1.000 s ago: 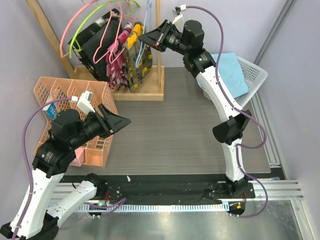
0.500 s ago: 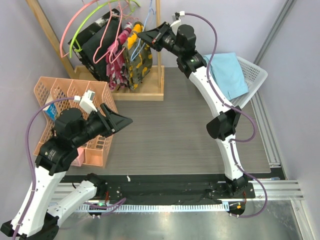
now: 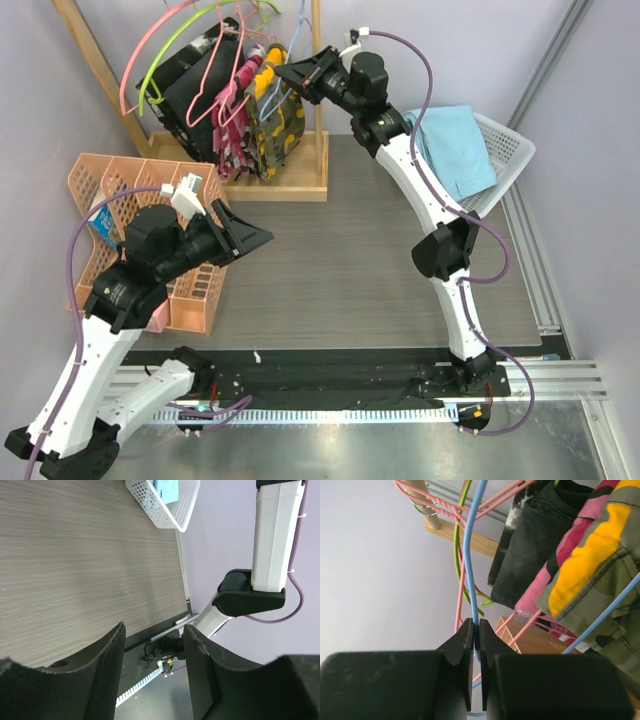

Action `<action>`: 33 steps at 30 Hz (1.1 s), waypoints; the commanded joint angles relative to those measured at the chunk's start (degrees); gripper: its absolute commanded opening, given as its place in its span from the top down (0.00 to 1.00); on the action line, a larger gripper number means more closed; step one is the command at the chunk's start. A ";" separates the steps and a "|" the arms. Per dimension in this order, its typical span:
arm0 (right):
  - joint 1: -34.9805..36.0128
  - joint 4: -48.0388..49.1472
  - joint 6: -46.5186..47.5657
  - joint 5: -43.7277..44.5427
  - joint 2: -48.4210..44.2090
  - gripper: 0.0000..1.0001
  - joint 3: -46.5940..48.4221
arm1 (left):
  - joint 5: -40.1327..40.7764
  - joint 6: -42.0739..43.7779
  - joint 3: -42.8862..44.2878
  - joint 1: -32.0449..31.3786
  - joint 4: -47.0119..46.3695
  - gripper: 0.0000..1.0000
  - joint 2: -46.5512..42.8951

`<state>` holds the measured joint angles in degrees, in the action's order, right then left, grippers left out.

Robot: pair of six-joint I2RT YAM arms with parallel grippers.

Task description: Remove the trousers from the hanger

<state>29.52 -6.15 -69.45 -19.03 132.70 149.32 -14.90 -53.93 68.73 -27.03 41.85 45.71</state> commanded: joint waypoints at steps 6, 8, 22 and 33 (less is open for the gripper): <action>0.28 -8.69 8.27 -0.31 -9.74 0.52 -5.97 | -1.80 -1.00 -1.93 -0.04 -3.61 0.49 -1.42; 0.28 -10.10 9.76 -0.49 -11.23 0.45 -6.05 | -1.72 -1.09 -2.11 -0.04 -3.44 0.49 -2.03; 0.28 -28.73 23.13 6.89 -31.79 0.09 -20.26 | -0.84 -3.02 -6.50 -0.05 -0.80 0.48 -9.06; 0.54 -23.83 21.39 12.43 -67.11 0.00 -72.46 | -2.77 -10.75 -18.97 -0.04 -5.54 0.45 -20.21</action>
<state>29.63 -32.08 -46.87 -9.76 75.22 91.31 -15.46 -60.20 54.04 -27.03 40.75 29.10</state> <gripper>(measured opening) 0.996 0.546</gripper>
